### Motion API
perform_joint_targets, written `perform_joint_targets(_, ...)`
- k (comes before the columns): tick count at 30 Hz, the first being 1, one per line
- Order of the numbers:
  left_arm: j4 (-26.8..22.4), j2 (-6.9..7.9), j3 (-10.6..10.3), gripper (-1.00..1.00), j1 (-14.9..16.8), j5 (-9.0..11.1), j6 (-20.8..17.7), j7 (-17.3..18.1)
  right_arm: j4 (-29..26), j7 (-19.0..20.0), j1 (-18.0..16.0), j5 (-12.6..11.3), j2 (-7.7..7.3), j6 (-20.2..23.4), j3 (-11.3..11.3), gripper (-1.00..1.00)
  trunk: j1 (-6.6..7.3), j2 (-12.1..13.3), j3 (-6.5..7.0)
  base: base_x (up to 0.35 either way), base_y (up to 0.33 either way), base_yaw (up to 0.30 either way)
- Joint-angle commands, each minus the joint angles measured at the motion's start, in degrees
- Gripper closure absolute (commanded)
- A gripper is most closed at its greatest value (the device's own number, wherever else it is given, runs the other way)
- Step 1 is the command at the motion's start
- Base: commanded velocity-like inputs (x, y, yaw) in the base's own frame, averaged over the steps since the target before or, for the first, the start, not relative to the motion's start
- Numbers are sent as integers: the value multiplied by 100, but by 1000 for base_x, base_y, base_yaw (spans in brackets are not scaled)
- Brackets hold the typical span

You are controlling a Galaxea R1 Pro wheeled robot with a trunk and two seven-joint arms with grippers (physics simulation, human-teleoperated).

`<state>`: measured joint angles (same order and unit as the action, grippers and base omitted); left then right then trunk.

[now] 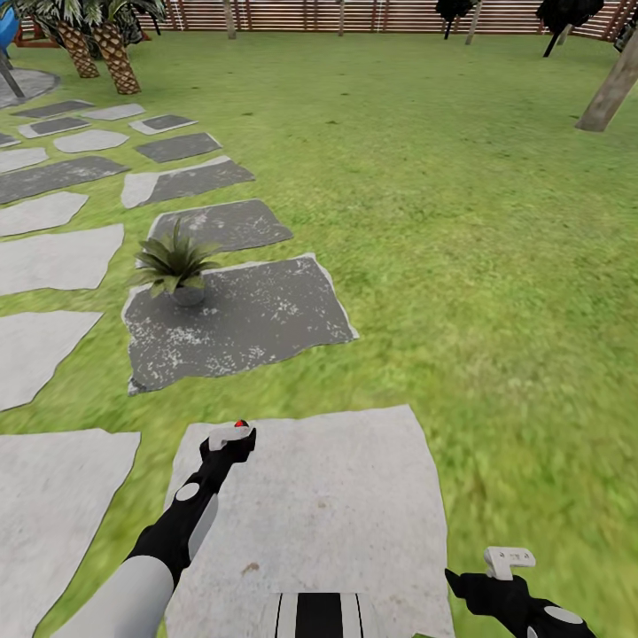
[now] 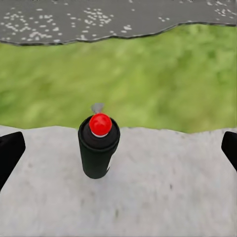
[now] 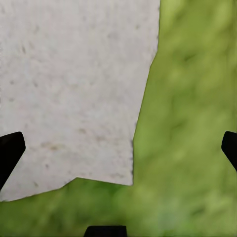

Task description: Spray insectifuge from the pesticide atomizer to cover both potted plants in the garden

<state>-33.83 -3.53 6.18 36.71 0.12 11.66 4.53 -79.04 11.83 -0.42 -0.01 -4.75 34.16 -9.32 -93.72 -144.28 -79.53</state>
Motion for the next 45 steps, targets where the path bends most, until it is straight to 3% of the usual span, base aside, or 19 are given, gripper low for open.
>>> perform_joint_targets(1,2,-8,41,-100,3,3,12,48,-6,30,-2,1,0,29,-8,-100,1,-1,-4,85,0,0)
perform_joint_targets(29,-1,-8,41,-100,3,5,91,48,-6,30,-2,1,0,29,-8,-100,1,-1,-4,60,35,0)
perform_joint_targets(42,-1,-8,33,-100,3,5,90,48,-6,30,-2,0,0,29,-15,-100,-33,-19,-355,0,0,0)
perform_joint_targets(45,-1,-8,33,-100,3,5,91,48,-6,30,-2,1,0,29,-13,-100,-33,-19,-382,0,0,0)
